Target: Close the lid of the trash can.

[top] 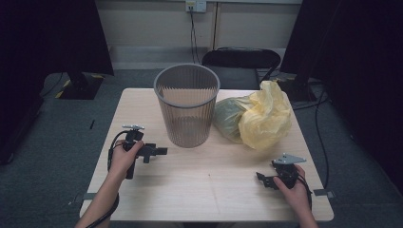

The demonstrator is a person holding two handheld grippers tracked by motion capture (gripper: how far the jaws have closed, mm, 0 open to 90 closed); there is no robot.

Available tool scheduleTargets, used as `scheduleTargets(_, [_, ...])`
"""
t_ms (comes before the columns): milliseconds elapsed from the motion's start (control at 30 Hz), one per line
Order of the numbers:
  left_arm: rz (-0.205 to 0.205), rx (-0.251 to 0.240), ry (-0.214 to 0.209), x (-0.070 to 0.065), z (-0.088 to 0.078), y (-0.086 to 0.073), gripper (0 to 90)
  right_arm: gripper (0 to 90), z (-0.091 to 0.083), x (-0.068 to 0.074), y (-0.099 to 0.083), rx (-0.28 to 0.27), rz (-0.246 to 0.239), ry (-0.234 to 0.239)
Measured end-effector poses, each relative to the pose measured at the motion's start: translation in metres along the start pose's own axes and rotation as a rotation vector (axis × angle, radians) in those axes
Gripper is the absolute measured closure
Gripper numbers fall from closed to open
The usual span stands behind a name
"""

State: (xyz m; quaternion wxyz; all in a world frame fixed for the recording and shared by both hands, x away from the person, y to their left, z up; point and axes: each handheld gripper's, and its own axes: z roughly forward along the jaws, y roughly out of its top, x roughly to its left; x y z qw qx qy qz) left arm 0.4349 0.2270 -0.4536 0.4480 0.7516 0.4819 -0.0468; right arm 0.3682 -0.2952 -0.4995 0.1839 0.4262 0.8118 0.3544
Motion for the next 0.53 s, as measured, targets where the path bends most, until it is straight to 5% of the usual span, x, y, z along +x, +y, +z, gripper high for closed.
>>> scheduleTargets(533, [0.001,0.005,-0.008,0.004,0.003,-0.013,20.1,14.1,0.0,0.0,0.0,0.001,0.0,0.002])
